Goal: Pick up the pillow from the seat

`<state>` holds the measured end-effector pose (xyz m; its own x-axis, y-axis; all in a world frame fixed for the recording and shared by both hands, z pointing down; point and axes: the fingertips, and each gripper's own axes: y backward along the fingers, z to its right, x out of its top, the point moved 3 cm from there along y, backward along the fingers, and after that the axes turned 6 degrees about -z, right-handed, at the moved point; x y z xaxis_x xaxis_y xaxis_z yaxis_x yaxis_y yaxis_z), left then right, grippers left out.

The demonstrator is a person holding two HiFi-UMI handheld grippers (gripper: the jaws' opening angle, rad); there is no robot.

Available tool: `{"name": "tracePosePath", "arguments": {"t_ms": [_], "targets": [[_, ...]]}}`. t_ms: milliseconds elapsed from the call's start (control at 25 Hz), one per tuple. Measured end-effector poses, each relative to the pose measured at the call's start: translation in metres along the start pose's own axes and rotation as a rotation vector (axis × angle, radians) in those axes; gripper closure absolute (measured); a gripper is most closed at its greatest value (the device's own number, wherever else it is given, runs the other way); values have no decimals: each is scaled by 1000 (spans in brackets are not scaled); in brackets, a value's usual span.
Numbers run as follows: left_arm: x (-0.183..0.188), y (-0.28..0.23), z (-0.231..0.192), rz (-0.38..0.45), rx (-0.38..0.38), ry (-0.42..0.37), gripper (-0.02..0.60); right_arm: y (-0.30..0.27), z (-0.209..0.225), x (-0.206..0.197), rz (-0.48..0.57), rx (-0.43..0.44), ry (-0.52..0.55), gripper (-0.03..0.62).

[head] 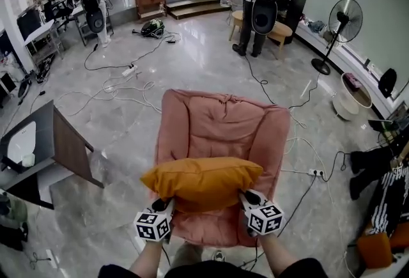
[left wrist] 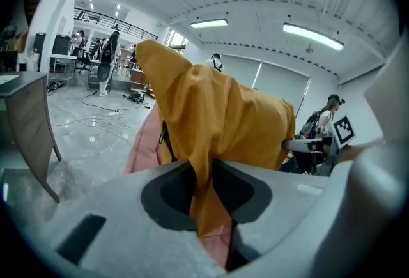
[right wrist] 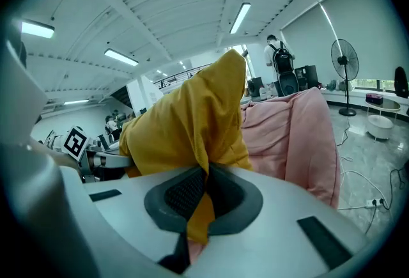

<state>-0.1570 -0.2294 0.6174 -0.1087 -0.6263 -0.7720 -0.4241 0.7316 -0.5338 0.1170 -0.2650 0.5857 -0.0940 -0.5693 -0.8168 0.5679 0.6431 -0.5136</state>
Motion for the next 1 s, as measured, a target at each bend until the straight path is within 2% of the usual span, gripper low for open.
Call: {"name": "tracePosePath", "arguments": {"t_ms": [320,800,1000], "targets": [[-2,37,29,65,8,-44,502,39,-13,-1,65,14,6,583],[23,101,63,219,18,-102,506,91,-41,27,182,64,31,583],[27,119,82,258,21,-121,508,114,-44,30,206,83,41,583]]}}
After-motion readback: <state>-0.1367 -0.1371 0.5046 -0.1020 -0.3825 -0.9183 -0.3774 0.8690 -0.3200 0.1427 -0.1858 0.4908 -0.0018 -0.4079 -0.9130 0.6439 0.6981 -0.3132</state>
